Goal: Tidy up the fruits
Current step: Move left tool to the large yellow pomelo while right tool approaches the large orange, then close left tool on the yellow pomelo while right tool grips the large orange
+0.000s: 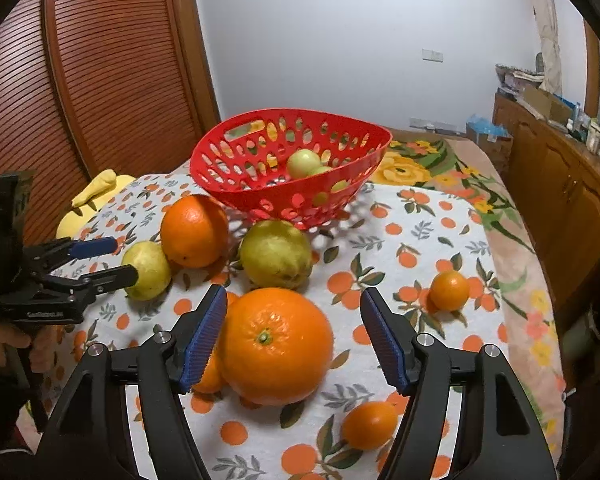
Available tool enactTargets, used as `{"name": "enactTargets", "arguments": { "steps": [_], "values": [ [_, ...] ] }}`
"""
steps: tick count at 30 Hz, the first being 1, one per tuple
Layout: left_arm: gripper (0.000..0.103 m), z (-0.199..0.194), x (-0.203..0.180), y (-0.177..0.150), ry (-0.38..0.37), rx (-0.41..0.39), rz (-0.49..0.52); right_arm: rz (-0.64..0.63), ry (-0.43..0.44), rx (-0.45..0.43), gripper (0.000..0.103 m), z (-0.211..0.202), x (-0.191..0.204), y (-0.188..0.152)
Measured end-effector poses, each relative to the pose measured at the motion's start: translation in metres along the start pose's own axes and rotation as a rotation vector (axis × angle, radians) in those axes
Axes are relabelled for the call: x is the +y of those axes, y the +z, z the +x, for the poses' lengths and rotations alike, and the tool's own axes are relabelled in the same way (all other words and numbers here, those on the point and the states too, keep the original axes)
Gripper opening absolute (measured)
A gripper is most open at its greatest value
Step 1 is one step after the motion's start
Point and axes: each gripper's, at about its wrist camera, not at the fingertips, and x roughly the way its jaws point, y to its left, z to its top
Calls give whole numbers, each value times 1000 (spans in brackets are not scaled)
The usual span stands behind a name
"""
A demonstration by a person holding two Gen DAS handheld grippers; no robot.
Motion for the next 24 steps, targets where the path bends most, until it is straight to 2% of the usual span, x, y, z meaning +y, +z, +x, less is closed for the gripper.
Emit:
{"name": "enactTargets", "arguments": {
  "steps": [3,10,12,14,19,24],
  "values": [
    [81,9,0,1,13,25,-1,1,8,5,77,3,2,-3],
    [81,24,1,-2,8,65,3,-6,18,26,80,11,6,-9],
    [74,27,-1,-3,6,73,12,-7,17,31,80,13,7,-11],
    [72,29,-1,-4,25,80,24,-4,16,37,80,15,7,-13],
    [66,37,3,-9,18,110,8,-5,15,49,81,18,9,-16],
    [64,33,2,-12,17,100,5,-2,17,59,82,22,9,-20]
  ]
}}
